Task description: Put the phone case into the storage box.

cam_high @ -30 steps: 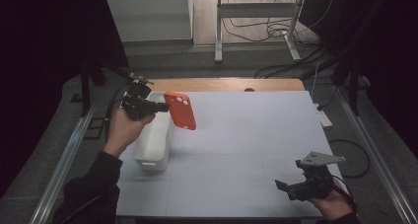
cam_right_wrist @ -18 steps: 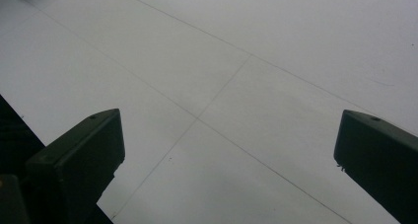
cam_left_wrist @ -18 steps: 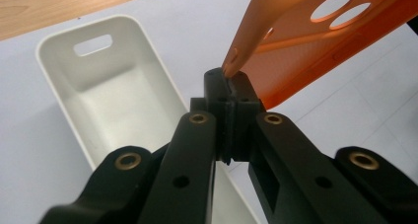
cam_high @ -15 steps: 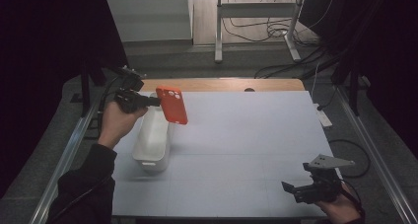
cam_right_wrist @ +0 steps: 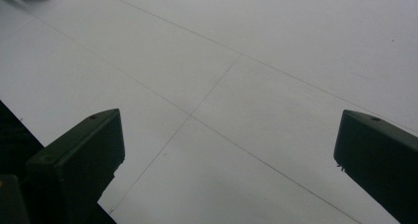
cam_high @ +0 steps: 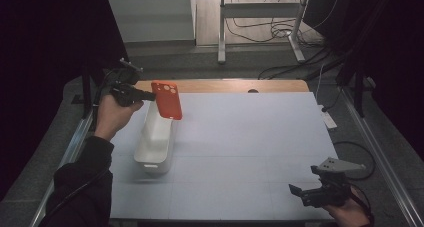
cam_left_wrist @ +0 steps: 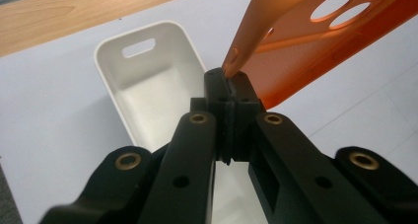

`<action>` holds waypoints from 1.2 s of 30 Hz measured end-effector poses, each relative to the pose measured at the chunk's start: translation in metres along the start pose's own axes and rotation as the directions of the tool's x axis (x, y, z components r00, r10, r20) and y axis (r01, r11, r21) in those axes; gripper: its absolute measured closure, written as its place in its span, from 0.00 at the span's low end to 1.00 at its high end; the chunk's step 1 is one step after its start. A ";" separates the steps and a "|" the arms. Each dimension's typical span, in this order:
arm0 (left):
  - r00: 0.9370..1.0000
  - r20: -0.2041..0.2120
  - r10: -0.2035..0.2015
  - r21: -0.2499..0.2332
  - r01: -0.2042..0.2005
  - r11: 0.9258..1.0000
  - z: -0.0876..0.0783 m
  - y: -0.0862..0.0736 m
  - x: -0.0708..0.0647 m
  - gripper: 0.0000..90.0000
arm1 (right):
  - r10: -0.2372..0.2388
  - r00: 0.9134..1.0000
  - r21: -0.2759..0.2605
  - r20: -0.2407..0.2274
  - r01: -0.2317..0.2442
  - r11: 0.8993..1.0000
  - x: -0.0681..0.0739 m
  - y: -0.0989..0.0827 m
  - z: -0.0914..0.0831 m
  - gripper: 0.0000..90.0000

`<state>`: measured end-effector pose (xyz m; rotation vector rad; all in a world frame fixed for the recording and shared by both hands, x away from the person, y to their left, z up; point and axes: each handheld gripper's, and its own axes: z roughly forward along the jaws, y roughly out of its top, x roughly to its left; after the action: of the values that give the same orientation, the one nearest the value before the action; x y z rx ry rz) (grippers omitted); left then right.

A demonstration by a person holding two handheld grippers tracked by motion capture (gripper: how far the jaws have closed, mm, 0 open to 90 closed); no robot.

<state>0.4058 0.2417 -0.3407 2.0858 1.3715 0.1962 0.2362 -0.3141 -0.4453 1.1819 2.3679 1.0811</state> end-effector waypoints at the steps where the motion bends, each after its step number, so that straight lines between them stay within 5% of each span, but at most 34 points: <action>1: 1.000 0.002 -0.005 0.000 0.005 1.000 0.000 0.000 0.001 0.99 | 0.000 1.000 -0.001 0.001 0.000 1.000 0.000 0.000 0.000 0.00; 20: 0.997 -0.057 -0.046 0.002 0.046 0.999 0.001 0.007 0.025 0.99 | 0.020 1.000 -0.006 0.001 -0.020 1.000 -0.002 -0.001 -0.002 0.00; 36: 0.992 -0.105 -0.068 0.004 0.068 0.998 0.024 0.012 0.038 0.99 | 0.014 1.000 0.000 -0.007 -0.014 1.000 -0.002 -0.001 -0.001 0.00</action>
<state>0.4428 0.2614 -0.3604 2.0564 1.5052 0.2762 0.2361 -0.3169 -0.4454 1.1977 2.3687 1.0916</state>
